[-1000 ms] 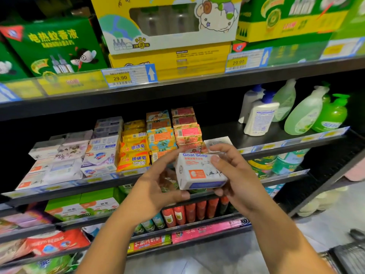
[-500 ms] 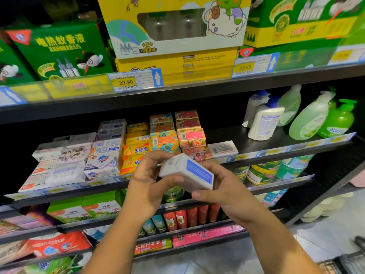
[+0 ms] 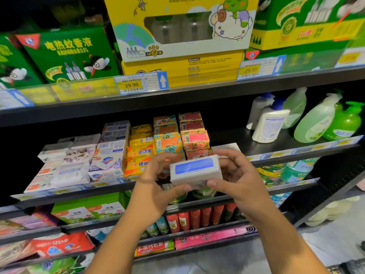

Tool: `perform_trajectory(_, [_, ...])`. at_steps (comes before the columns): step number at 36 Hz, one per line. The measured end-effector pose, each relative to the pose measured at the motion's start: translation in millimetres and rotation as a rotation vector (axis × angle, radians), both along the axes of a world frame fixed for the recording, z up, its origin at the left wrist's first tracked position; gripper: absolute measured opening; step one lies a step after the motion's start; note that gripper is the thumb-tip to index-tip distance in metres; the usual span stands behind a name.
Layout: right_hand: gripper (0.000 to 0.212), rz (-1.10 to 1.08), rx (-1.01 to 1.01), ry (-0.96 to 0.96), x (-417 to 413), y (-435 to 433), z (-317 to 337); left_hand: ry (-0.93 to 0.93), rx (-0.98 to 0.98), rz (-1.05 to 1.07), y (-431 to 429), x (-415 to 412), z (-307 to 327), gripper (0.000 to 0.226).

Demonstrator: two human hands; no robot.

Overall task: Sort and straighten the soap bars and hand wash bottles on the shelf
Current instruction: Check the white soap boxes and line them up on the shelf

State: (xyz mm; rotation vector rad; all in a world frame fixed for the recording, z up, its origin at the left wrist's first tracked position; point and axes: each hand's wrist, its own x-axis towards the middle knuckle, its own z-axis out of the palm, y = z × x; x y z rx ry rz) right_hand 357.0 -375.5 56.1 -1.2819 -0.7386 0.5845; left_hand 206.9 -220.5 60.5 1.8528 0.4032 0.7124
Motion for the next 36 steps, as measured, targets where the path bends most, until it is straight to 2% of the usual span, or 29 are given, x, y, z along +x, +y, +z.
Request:
perform_trajectory(5, [0.065, 0.033, 0.007, -0.098, -17, 6, 11, 0.140, 0.103, -0.056, -13, 8, -8, 0.075])
perform_trajectory(8, [0.067, 0.044, -0.072, -0.189, -25, 8, 9, 0.174, 0.051, -0.101, -17, 10, -11, 0.076])
perform_trajectory(12, [0.066, 0.011, -0.093, -0.185, -19, 4, 7, 0.172, 0.017, -0.017, -13, 7, -14, 0.067])
perform_trajectory(15, [0.059, -0.023, -0.065, -0.129, -9, -1, 6, 0.111, -0.114, 0.017, -5, 3, -12, 0.068])
perform_trajectory(18, [0.054, 0.021, 0.008, 0.034, -5, 0, 4, -0.085, -0.404, -0.020, -3, 0, -3, 0.065])
perform_trajectory(20, [0.058, 0.069, 0.016, 0.103, -6, 3, 2, -0.184, -0.563, -0.044, -1, 0, 1, 0.060])
perform_trajectory(23, [0.049, 0.108, -0.018, 0.156, -10, 10, -2, -0.223, -0.704, -0.043, 0, 0, 4, 0.072])
perform_trajectory(26, [0.037, 0.085, -0.116, 0.211, -15, 19, -4, -0.114, -0.777, 0.067, 2, -2, 1, 0.053])
perform_trajectory(29, [0.023, 0.091, -0.346, 0.206, -18, 27, -4, 0.155, -0.746, 0.103, 9, -7, -8, 0.039])
perform_trajectory(32, [0.035, 0.111, -0.527, 0.215, -19, 33, -11, 0.372, -0.679, 0.112, 17, -15, -18, 0.038])
perform_trajectory(34, [0.045, 0.125, -0.573, 0.206, -20, 37, -15, 0.433, -0.625, 0.138, 22, -19, -21, 0.038])
perform_trajectory(36, [0.045, 0.132, -0.587, 0.185, -24, 42, -15, 0.438, -0.583, 0.166, 29, -22, -23, 0.034])
